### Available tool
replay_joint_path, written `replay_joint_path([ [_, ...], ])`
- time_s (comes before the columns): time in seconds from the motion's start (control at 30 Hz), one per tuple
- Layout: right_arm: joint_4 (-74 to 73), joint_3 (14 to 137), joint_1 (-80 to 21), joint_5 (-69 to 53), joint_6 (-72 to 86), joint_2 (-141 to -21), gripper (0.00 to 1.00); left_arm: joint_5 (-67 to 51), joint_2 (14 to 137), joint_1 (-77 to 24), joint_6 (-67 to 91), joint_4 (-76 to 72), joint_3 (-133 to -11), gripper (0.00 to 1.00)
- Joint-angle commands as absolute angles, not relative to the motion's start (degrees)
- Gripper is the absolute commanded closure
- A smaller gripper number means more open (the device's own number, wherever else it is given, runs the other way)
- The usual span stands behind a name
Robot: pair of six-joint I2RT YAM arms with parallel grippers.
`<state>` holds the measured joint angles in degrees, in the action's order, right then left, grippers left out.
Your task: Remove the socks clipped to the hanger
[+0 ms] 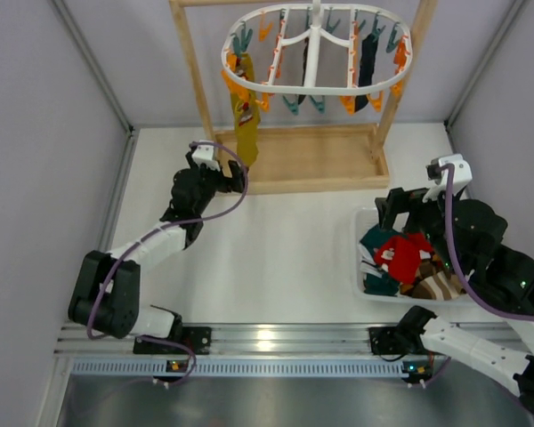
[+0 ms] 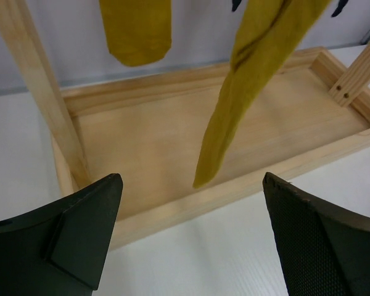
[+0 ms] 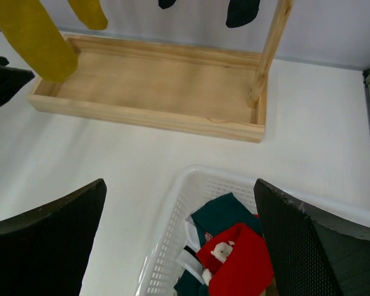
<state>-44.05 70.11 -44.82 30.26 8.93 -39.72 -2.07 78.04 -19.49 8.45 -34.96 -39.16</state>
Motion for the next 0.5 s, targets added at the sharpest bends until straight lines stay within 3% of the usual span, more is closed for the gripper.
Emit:
replay_joint_path([
  [0.0, -41.7, 69.4, -44.9, 28.5, 7.8, -38.1, 0.01, -15.8, 81.7, -17.1, 9.2, -42.5, -45.0, 0.01],
  [0.17, -41.7, 69.9, -44.9, 27.7, 7.5, -38.8, 0.00, -19.7, 89.4, -16.3, 9.0, -42.5, -52.7, 0.02],
  [0.23, -41.8, 70.0, -44.9, 26.5, 7.3, -39.7, 0.00, -23.7, 92.0, -16.2, 9.1, -42.5, -55.8, 0.09],
  [0.3, -41.7, 70.0, -44.9, 26.5, 7.2, -40.3, 0.01, -24.5, 93.2, -16.2, 10.8, -42.6, -57.1, 0.33],
  [0.33, -41.1, 70.0, -44.9, 26.6, 7.2, -40.5, 0.00, -24.5, 93.9, -16.3, 11.2, -42.5, -57.9, 0.50],
  [0.37, -40.8, 70.0, -44.9, 26.6, 7.2, -40.6, 0.00, -23.8, 94.0, -16.5, 11.5, -42.5, -58.1, 0.75],
  [0.4, -40.4, 70.0, -44.8, 26.5, 7.3, -40.8, 0.01, -22.8, 93.9, -17.4, 11.3, -42.5, -58.0, 0.87],
  [0.47, -38.9, 70.1, -44.9, 25.1, 7.6, -41.0, 0.00, -18.0, 92.8, -18.7, 10.0, -42.5, -56.7, 1.00],
])
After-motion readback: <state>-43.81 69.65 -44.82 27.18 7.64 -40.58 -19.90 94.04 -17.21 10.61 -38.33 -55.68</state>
